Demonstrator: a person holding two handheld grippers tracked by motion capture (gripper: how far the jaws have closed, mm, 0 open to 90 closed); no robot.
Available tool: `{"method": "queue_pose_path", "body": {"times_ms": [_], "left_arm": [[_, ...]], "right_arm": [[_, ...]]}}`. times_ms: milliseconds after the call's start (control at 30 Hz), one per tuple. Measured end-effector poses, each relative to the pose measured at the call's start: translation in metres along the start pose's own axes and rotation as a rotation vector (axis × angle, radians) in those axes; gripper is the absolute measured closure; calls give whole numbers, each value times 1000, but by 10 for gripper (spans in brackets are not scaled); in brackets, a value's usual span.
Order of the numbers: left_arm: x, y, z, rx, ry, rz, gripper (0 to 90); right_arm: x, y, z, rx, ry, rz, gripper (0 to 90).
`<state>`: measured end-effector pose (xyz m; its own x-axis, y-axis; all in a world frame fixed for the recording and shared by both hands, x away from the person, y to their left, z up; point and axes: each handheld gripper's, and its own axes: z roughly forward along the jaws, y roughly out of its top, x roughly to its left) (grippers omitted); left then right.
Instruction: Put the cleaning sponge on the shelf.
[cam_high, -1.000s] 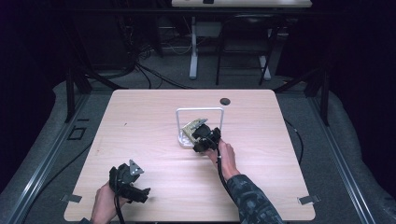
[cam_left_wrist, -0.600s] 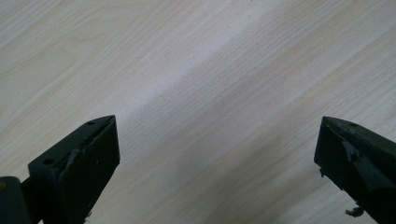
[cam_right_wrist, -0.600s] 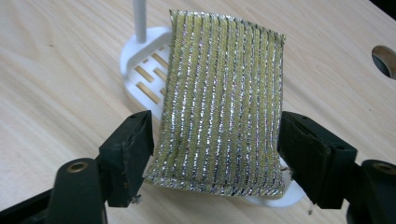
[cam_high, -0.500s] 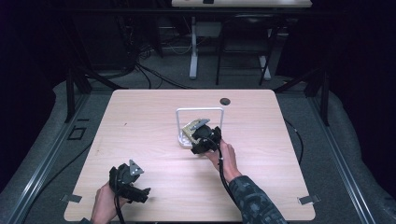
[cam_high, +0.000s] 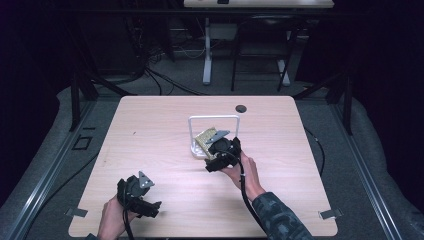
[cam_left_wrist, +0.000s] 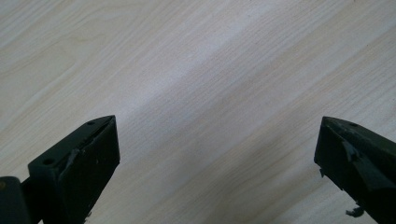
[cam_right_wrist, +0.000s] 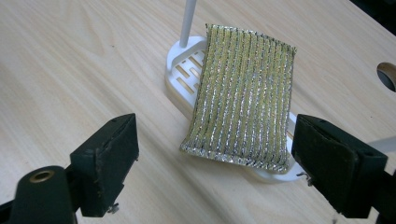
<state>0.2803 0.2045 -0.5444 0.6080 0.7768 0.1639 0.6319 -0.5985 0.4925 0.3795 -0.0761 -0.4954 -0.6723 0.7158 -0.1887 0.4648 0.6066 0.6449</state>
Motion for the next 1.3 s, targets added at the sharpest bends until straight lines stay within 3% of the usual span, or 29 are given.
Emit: {"method": "queue_pose_path", "body": {"times_ms": [433, 733, 1000, 1300], "left_arm": [[-1, 1, 1, 4, -2, 2, 0], [-2, 0, 2, 8, 0, 3, 0], [0, 0, 4, 12, -5, -3, 0], [0, -1, 4, 16, -8, -5, 0]], "right_arm": [[-8, -25, -52, -41, 11, -19, 59], [-25, -65, -84, -37, -2, 31, 41], [-36, -109, -99, 3, -22, 78, 38], [-42, -156, -98, 63, -45, 123, 34]]}}
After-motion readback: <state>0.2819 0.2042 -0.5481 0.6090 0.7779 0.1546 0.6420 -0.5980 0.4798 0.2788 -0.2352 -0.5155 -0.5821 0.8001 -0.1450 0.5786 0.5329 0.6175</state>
